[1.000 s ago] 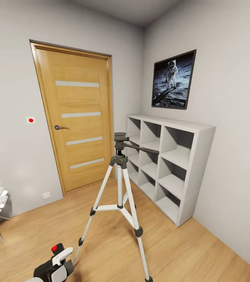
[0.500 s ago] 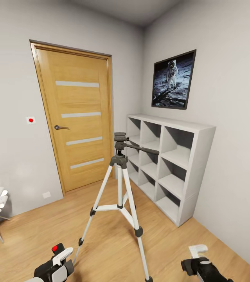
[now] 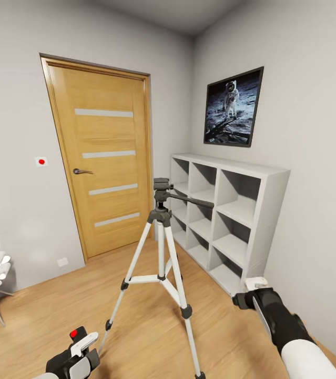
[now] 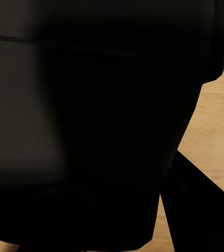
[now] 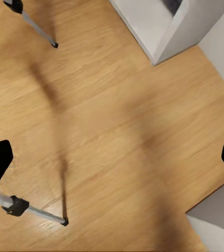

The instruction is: Attach the digital camera to the camera tripod in the bedroom.

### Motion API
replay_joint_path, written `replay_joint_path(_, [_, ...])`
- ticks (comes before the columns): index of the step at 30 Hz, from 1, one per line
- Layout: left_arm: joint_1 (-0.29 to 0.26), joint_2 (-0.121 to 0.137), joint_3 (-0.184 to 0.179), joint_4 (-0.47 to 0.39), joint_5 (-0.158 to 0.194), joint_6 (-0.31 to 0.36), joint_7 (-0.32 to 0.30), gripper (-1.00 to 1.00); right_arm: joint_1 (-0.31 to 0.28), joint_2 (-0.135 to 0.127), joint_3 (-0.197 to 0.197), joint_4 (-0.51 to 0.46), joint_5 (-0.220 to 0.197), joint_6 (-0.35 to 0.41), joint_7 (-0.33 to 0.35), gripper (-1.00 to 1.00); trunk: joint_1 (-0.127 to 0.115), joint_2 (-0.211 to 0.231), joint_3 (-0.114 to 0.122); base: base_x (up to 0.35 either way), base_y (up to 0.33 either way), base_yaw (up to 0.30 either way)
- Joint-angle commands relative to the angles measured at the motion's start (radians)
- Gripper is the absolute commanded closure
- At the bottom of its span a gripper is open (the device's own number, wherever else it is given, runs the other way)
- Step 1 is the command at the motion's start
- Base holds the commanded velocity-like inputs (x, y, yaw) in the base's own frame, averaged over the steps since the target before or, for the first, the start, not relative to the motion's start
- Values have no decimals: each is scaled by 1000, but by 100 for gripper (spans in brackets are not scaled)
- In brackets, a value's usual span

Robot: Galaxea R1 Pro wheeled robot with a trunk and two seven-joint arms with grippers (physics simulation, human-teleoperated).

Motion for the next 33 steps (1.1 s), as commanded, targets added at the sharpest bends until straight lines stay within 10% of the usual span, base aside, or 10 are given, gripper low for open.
replay_joint_path(1, [-1,0,-10,0,8,-2,1,100,-34,3,-4,10,-6,13,9,-100,0,-1,-2,0,0,0])
replay_joint_path(10, [-1,0,-10,-1,8,-2,1,100,-263,12,-6,241,-121,-5,11,-100,0,-1,-2,0,0,0])
replay_joint_path(18, [-1,-1,-10,-1,8,-2,0,100,-289,17,2,295,-205,-82,85,-100,0,-1,-2,0,0,0])
replay_joint_path(27, [-1,-2,-10,-1,7,-2,-1,100,-295,12,6,321,-136,-118,406,-100,0,-1,-2,0,0,0])
replay_joint_path(33, [-1,-2,-10,-1,7,-2,-2,100,-295,11,6,368,-49,-285,470,-100,0,-1,-2,0,0,0])
